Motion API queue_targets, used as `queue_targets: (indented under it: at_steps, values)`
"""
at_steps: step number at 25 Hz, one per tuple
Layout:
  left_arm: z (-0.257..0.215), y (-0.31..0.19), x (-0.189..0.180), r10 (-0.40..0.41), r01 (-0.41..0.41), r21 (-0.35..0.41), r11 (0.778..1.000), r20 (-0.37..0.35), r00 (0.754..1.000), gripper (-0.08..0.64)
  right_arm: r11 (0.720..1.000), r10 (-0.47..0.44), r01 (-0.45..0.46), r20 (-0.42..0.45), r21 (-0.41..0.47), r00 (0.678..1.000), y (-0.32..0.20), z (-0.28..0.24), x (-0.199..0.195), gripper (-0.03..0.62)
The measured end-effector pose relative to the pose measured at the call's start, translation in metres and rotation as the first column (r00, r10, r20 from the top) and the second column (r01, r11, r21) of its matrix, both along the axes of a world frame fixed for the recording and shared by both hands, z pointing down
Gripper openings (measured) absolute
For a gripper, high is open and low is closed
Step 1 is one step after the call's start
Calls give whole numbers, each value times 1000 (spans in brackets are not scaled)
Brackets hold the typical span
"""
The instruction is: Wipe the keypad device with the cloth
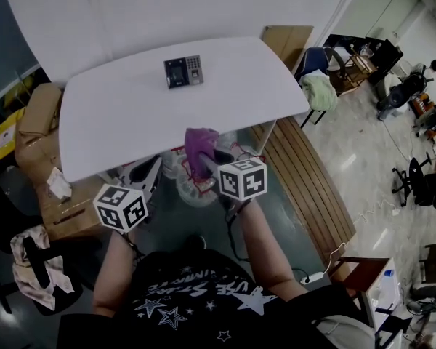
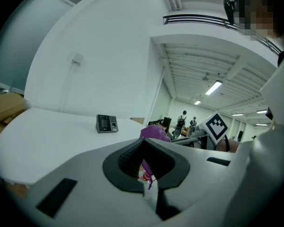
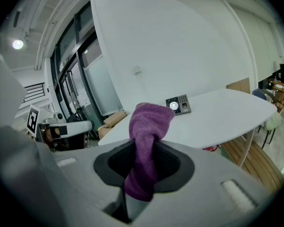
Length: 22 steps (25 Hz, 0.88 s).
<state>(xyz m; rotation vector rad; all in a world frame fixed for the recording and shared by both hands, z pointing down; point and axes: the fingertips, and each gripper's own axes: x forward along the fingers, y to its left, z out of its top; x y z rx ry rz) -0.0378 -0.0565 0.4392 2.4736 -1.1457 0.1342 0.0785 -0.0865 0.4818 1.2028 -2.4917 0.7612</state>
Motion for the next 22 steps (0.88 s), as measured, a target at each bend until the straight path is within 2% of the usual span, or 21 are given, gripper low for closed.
queue_targets:
  at_steps: [10, 22]
  values:
    - [4, 31, -51, 59, -59, -10, 998, -20, 998, 8, 999, 35, -35, -30, -3, 999, 41, 0, -54, 98]
    - [2, 86, -109, 82, -82, -9, 997, -64, 995, 8, 998, 57, -58, -80, -6, 995, 106, -4, -114, 98]
